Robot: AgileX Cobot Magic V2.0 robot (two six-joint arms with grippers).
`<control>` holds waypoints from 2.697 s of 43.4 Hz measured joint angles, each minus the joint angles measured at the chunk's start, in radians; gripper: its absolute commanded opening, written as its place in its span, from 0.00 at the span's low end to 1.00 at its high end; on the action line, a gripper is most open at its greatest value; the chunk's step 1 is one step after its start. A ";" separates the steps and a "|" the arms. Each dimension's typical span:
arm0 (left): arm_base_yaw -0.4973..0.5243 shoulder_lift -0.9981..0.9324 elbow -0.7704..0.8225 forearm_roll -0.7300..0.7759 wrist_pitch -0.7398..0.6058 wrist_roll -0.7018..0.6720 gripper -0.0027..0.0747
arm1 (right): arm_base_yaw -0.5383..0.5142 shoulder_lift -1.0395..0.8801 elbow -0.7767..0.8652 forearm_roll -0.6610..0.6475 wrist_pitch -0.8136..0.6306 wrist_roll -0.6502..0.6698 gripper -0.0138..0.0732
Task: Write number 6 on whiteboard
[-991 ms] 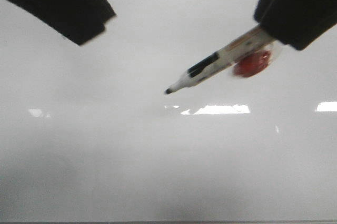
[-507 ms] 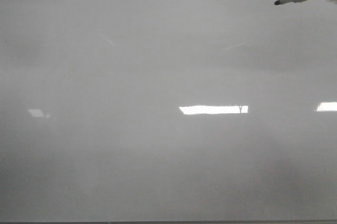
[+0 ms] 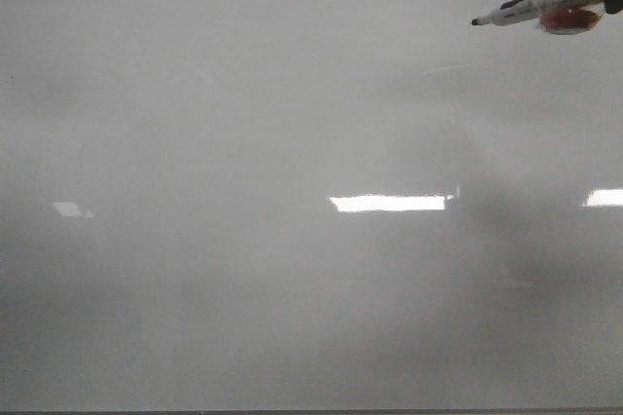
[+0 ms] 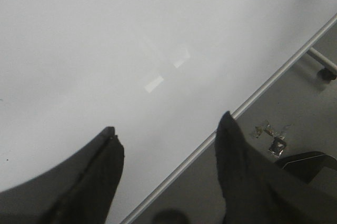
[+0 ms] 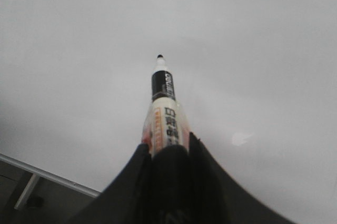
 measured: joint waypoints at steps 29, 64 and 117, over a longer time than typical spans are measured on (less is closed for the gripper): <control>0.000 0.000 0.000 0.000 -0.018 0.000 0.53 | 0.000 0.188 -0.152 0.004 -0.092 -0.004 0.02; 0.000 0.000 0.000 0.000 -0.024 0.000 0.53 | -0.009 0.333 -0.172 -0.036 0.104 -0.049 0.02; -0.471 0.323 -0.130 -0.241 -0.065 0.460 0.65 | 0.240 -0.052 -0.163 -0.030 0.553 -0.528 0.02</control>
